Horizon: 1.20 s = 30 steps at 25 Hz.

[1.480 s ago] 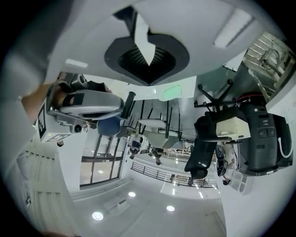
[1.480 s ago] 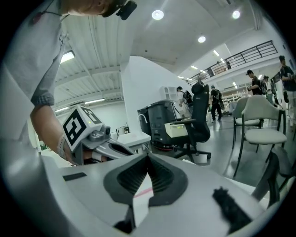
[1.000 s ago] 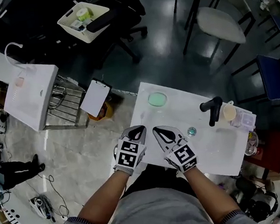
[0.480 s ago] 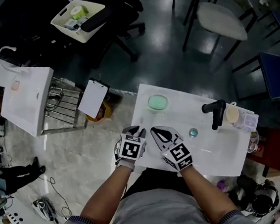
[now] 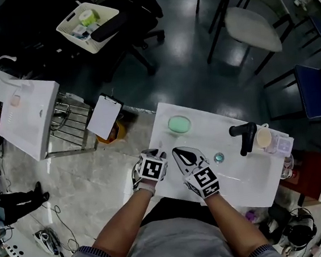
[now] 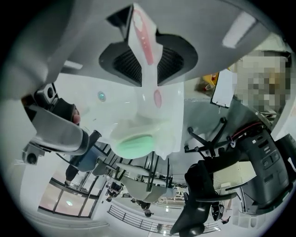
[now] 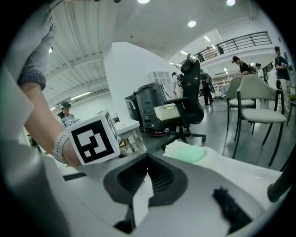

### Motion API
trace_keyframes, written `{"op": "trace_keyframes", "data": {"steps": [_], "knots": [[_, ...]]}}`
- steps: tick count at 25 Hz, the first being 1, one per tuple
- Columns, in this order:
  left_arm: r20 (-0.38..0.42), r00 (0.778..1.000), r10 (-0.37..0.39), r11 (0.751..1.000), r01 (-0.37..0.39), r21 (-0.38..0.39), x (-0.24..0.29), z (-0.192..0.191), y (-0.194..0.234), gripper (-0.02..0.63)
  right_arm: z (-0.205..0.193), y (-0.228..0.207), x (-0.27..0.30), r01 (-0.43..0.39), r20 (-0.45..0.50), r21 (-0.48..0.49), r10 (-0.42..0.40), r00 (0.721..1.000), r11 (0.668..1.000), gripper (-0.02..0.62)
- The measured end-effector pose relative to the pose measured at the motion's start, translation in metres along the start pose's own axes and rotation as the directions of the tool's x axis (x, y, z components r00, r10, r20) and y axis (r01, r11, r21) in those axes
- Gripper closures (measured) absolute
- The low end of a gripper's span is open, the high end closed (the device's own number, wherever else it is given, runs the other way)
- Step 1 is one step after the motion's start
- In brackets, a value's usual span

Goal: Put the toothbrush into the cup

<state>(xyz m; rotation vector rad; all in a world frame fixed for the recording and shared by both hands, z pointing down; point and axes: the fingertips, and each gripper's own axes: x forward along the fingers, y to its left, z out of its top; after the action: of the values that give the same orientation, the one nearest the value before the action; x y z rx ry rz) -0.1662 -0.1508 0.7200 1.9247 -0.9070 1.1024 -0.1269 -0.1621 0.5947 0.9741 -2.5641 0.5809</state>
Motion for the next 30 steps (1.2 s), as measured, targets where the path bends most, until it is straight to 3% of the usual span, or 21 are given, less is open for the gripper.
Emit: {"op": "trace_keyframes", "data": {"steps": [4,12,16,25,30], "knots": [[-0.047,0.999,0.027,1.0,-0.028,-0.01,0.006,-0.007,0.003,0.502,0.003,-0.003,-0.001,0.001,0.001,-0.003,-0.001,1.0,1.0,0.586],[-0.069,0.991,0.112,0.993,-0.109,0.047,0.01,-0.01,0.007,0.534,0.013,-0.004,-0.004,0.0,0.008,-0.012,0.0,1.0,1.0,0.586],[-0.077,0.992,0.1,0.995,-0.1,0.006,0.01,-0.008,0.01,0.565,0.011,-0.003,-0.009,0.002,0.006,-0.012,-0.002,1.0,1.0,0.586],[0.001,0.999,0.051,0.997,-0.051,-0.055,-0.001,-0.008,0.012,0.572,0.013,-0.002,-0.024,0.026,0.006,-0.005,-0.026,1.0,1.0,0.586],[0.078,0.997,0.029,0.999,-0.027,-0.03,-0.02,0.006,0.003,0.572,0.011,-0.005,-0.031,0.046,0.004,0.002,-0.046,0.999,0.999,0.586]]}}
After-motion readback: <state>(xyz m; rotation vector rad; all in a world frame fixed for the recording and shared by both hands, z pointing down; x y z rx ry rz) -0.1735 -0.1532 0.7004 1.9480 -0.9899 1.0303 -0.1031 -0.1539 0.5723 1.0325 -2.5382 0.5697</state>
